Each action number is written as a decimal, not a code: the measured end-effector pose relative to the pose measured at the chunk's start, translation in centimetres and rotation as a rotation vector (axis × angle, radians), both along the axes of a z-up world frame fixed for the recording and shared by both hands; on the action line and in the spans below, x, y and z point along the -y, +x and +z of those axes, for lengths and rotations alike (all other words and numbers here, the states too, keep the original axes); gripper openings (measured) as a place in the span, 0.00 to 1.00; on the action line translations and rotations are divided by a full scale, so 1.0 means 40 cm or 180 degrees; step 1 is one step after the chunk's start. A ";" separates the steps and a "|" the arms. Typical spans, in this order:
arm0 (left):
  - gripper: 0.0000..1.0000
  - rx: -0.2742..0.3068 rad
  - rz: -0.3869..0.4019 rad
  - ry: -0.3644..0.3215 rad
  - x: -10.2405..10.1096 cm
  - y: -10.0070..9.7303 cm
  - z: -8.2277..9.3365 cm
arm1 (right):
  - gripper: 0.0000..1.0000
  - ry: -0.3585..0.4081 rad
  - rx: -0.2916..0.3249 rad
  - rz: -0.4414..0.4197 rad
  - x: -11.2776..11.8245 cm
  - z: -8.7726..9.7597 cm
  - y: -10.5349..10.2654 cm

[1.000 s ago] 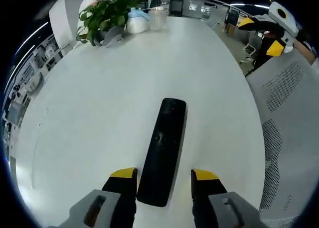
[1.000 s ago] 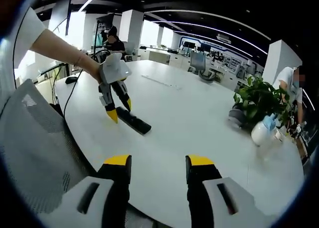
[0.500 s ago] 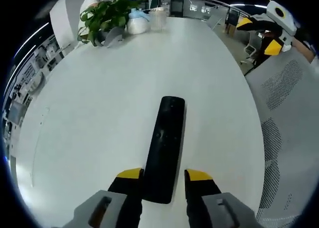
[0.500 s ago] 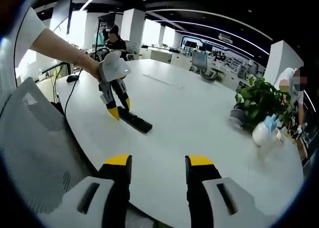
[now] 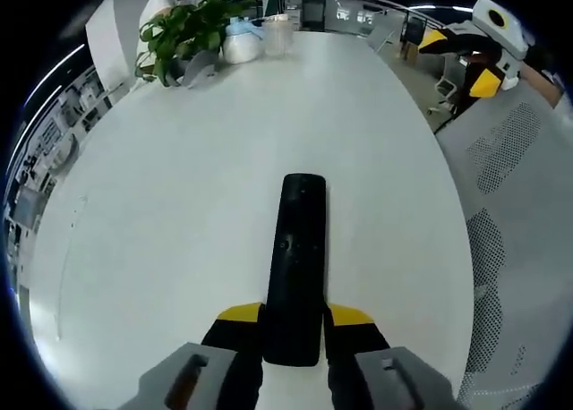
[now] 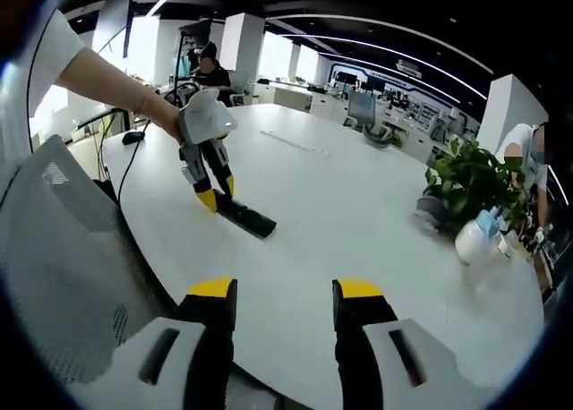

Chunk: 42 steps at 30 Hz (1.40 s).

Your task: Press the specified remote control buttons in sequence, fully releasing each button before pressing the next.

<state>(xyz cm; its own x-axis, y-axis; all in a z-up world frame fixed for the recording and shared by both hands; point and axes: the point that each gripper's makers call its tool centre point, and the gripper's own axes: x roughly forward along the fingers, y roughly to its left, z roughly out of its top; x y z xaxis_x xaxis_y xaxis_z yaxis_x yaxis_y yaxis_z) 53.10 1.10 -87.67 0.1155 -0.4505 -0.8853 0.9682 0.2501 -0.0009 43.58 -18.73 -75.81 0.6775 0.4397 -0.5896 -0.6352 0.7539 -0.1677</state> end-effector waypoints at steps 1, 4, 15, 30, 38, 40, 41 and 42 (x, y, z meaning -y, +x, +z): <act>0.25 0.0003 -0.0005 -0.0002 0.000 -0.001 0.000 | 0.44 -0.0002 -0.0001 0.0002 0.000 0.000 0.000; 0.25 0.0008 -0.0003 -0.0010 0.001 -0.001 0.000 | 0.44 -0.0005 -0.0004 0.0006 0.000 -0.001 0.000; 0.24 0.0091 -0.0132 -0.0025 0.002 -0.005 0.000 | 0.43 -0.0004 -0.0004 0.0003 0.001 -0.001 0.000; 0.24 0.0104 -0.0363 -0.0025 0.002 -0.034 0.001 | 0.43 -0.0014 -0.0023 0.0009 -0.001 -0.004 -0.001; 0.24 0.0087 -0.0426 -0.0015 0.007 -0.051 0.001 | 0.42 -0.0027 -0.0036 0.0024 -0.001 -0.007 -0.002; 0.24 0.0084 -0.0440 -0.0013 0.008 -0.056 0.001 | 0.42 -0.0029 -0.0038 0.0027 -0.001 -0.007 -0.002; 0.24 0.0068 -0.0444 -0.0018 0.009 -0.060 0.000 | 0.42 -0.0029 -0.0041 0.0029 -0.001 -0.008 -0.003; 0.24 0.0063 -0.0448 -0.0019 0.010 -0.063 0.000 | 0.42 -0.0028 -0.0043 0.0031 -0.001 -0.008 -0.003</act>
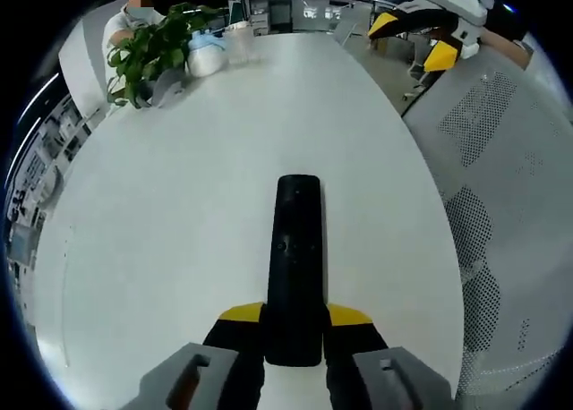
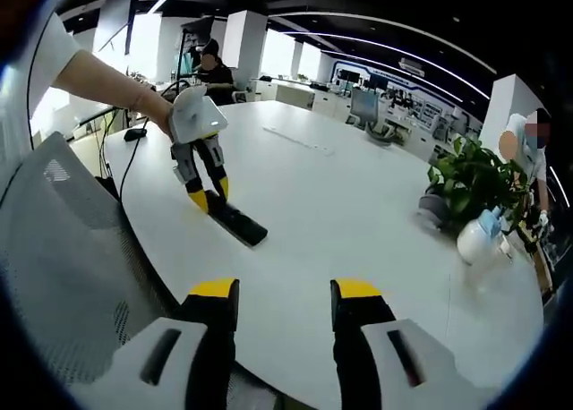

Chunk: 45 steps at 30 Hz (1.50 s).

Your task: Press the specified remote control buttons in sequence, fully releasing each button before pressing the next.

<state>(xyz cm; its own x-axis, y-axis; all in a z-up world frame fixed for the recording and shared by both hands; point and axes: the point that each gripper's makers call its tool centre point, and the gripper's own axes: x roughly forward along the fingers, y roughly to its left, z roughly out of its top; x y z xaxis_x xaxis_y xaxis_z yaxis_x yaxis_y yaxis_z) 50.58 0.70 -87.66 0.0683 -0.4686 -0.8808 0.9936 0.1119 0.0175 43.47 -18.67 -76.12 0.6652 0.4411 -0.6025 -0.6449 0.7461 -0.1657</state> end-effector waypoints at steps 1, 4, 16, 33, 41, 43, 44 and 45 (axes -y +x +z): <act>0.24 -0.0001 -0.0010 0.0001 0.002 -0.005 0.000 | 0.42 0.0001 -0.0002 0.0002 0.000 0.000 0.000; 0.24 0.0002 -0.0032 0.0013 0.004 -0.012 -0.001 | 0.42 -0.0001 -0.0006 0.0009 -0.001 -0.001 -0.001; 0.24 -0.0053 -0.0112 0.0015 0.020 -0.046 -0.002 | 0.41 -0.0024 -0.0019 0.0037 -0.003 -0.005 -0.001; 0.24 -0.0078 -0.0142 -0.0014 0.034 -0.078 -0.002 | 0.40 -0.0048 -0.0026 0.0069 -0.006 -0.008 -0.002; 0.24 -0.0080 -0.0100 -0.0041 0.040 -0.099 -0.002 | 0.40 -0.0062 -0.0032 0.0100 -0.010 -0.009 -0.004; 0.24 -0.0076 -0.0092 -0.0042 0.042 -0.105 -0.002 | 0.40 -0.0063 -0.0035 0.0111 -0.011 -0.009 -0.004; 0.24 -0.0076 -0.0088 -0.0043 0.042 -0.107 -0.003 | 0.39 -0.0066 -0.0036 0.0115 -0.011 -0.010 -0.005; 0.24 -0.0075 -0.0083 -0.0044 0.043 -0.109 -0.003 | 0.39 -0.0068 -0.0037 0.0118 -0.011 -0.010 -0.005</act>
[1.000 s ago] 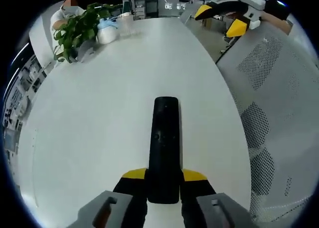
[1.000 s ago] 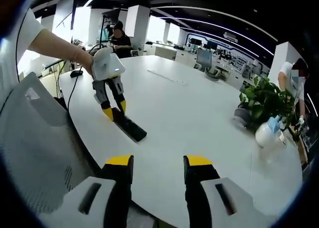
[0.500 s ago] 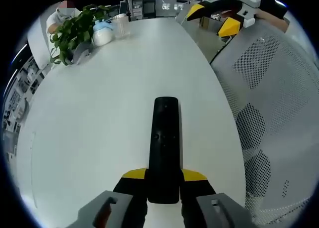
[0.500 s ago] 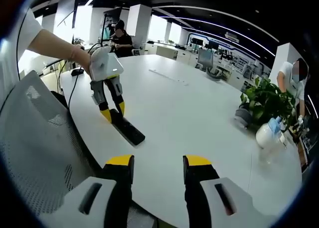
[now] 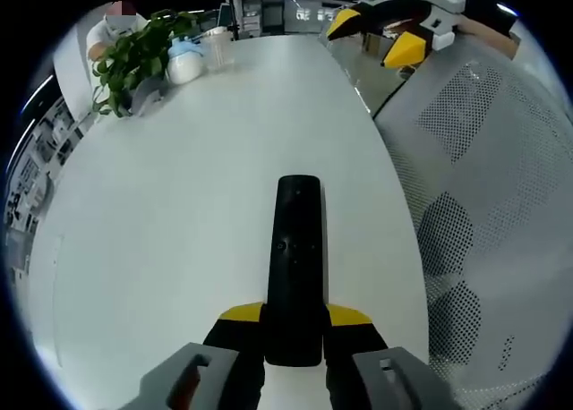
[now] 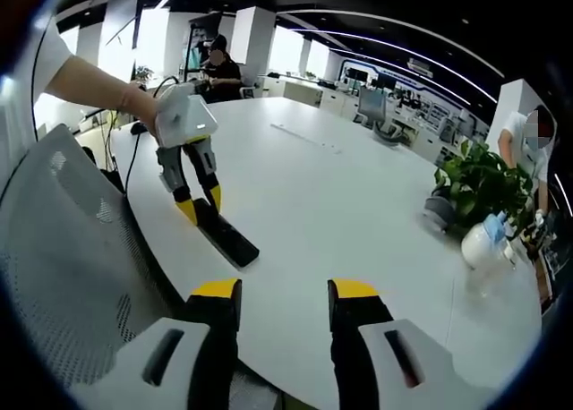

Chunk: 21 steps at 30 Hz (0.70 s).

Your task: Press the specified remote control buttons in sequence, fully releasing each button before pressing the next.

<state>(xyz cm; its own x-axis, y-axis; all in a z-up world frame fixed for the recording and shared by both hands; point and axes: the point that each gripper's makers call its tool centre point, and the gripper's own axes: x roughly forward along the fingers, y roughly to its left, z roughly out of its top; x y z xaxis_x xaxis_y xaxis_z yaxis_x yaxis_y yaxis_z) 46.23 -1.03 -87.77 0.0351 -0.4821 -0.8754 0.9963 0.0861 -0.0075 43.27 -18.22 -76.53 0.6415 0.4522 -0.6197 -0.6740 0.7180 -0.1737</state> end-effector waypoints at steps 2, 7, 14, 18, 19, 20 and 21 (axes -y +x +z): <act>0.24 0.0001 0.0024 -0.0004 0.001 -0.003 0.000 | 0.39 -0.0003 -0.0003 0.0004 0.000 -0.001 0.000; 0.24 0.0004 0.0117 0.0001 0.004 -0.009 0.000 | 0.39 0.0004 -0.0011 0.0007 -0.001 -0.001 -0.002; 0.24 0.0004 0.0237 -0.0020 0.006 -0.020 0.000 | 0.39 -0.0007 -0.0017 0.0033 -0.003 -0.002 -0.005; 0.24 0.0003 0.0313 -0.0033 0.007 -0.025 0.000 | 0.39 -0.0011 -0.0024 0.0048 -0.004 -0.003 -0.006; 0.24 0.0015 0.0342 -0.0032 0.007 -0.025 0.000 | 0.39 -0.0016 -0.0026 0.0054 -0.005 -0.003 -0.007; 0.24 0.0016 0.0374 -0.0031 0.007 -0.027 0.000 | 0.39 -0.0019 -0.0026 0.0058 -0.005 -0.004 -0.007; 0.24 0.0017 0.0447 -0.0039 0.007 -0.027 0.000 | 0.39 -0.0021 -0.0030 0.0061 -0.005 -0.004 -0.007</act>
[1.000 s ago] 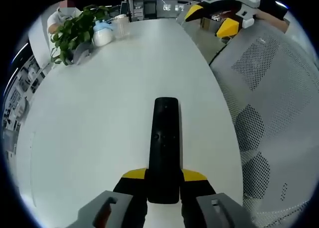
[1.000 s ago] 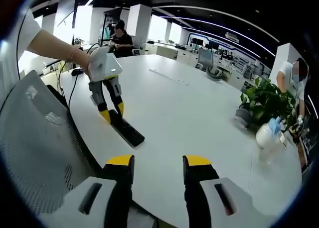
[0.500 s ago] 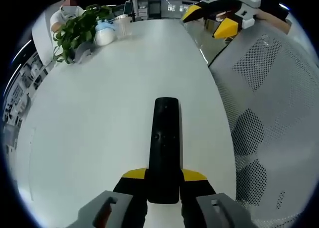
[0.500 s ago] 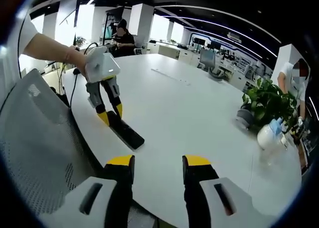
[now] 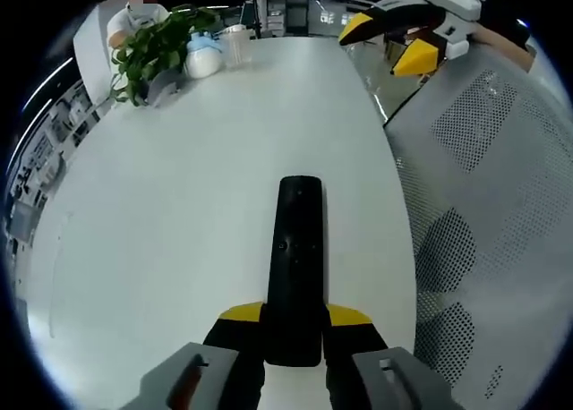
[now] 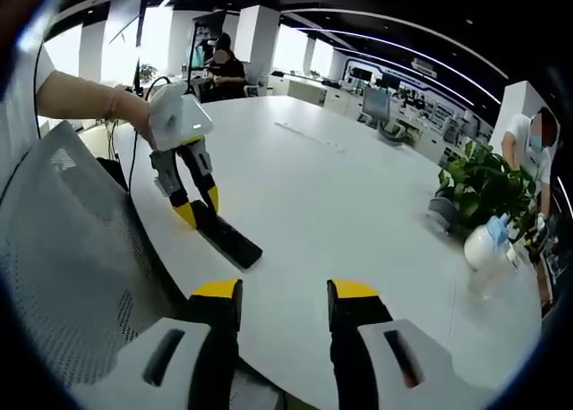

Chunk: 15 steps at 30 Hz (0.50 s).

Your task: Press the specified remote control buttons in sequence, fully releasing each button before pressing the next.

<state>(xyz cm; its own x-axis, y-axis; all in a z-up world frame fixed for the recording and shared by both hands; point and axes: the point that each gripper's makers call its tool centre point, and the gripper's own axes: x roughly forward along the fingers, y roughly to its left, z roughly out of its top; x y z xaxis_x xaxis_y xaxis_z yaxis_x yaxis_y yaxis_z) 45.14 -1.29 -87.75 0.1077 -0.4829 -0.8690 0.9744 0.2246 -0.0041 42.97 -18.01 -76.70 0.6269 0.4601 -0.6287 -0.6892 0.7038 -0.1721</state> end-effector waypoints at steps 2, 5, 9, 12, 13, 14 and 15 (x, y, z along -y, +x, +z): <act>0.24 0.0004 0.0094 -0.0035 0.001 0.000 0.000 | 0.39 -0.0002 -0.0005 0.0001 0.000 -0.001 -0.001; 0.24 0.0041 0.0190 -0.0151 -0.001 -0.005 0.001 | 0.38 -0.0015 -0.0024 0.0010 0.000 -0.004 -0.002; 0.24 0.0051 0.0215 -0.0257 -0.003 -0.008 0.003 | 0.38 -0.0060 -0.0054 0.0060 -0.003 -0.010 -0.007; 0.24 0.0088 0.0196 -0.0322 0.000 -0.011 0.003 | 0.38 -0.0046 -0.0082 0.0026 0.001 -0.013 -0.006; 0.24 0.0089 0.0180 -0.0364 0.001 -0.013 0.003 | 0.38 -0.0028 -0.0084 0.0013 0.001 -0.011 -0.004; 0.24 0.0091 0.0139 -0.0407 0.003 -0.016 0.004 | 0.38 -0.0020 -0.0088 0.0010 0.001 -0.011 -0.004; 0.24 0.0087 0.0123 -0.0416 0.003 -0.017 0.004 | 0.38 -0.0023 -0.0096 0.0010 0.001 -0.013 -0.005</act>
